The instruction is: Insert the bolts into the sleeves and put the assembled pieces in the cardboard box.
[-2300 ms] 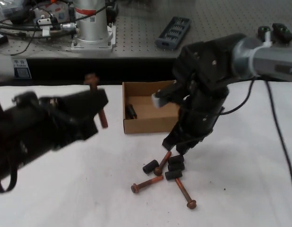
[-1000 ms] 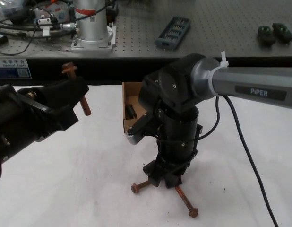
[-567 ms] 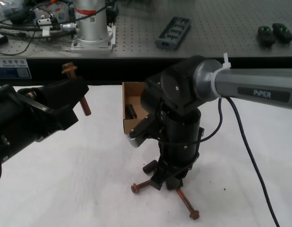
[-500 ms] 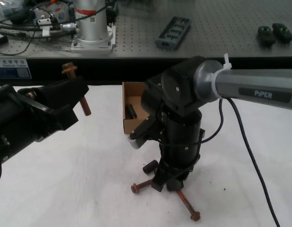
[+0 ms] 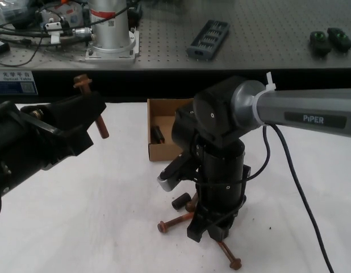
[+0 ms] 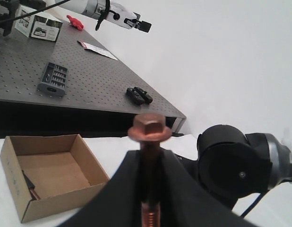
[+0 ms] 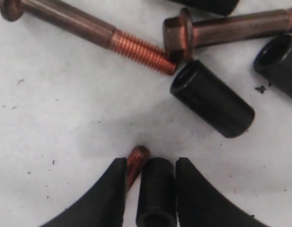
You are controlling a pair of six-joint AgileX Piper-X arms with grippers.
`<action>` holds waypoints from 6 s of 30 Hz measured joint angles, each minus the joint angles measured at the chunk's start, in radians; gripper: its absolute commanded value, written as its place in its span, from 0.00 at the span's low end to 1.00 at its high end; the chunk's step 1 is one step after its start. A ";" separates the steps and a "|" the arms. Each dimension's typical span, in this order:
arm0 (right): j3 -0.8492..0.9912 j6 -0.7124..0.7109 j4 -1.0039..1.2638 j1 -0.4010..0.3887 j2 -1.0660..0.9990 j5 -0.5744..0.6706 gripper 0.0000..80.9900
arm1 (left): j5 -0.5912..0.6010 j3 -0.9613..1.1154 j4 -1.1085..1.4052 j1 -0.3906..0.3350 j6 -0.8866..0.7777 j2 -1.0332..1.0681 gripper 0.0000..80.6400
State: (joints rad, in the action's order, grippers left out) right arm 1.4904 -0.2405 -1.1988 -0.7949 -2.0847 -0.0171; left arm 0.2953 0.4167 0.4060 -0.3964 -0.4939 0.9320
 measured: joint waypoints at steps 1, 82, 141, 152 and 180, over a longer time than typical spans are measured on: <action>0.000 0.000 0.000 0.000 0.000 0.000 0.33 | 0.000 0.000 0.000 0.000 0.000 0.000 0.01; -0.151 0.061 0.212 0.020 0.150 -0.042 0.23 | 0.000 0.000 0.000 0.000 0.000 0.000 0.01; -0.142 0.270 0.301 0.036 0.070 0.010 0.29 | 0.000 0.000 0.000 0.000 0.000 0.000 0.01; -0.141 0.270 0.284 0.035 0.070 0.010 0.29 | 0.000 0.000 0.000 0.000 0.000 0.000 0.01; -0.142 0.268 0.286 0.054 0.079 0.054 0.01 | 0.000 0.000 0.000 0.000 -0.012 0.000 0.01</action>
State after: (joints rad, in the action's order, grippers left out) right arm 1.3485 0.0276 -0.9124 -0.7405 -2.0060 0.0372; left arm 0.2953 0.4167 0.4060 -0.3964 -0.5064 0.9320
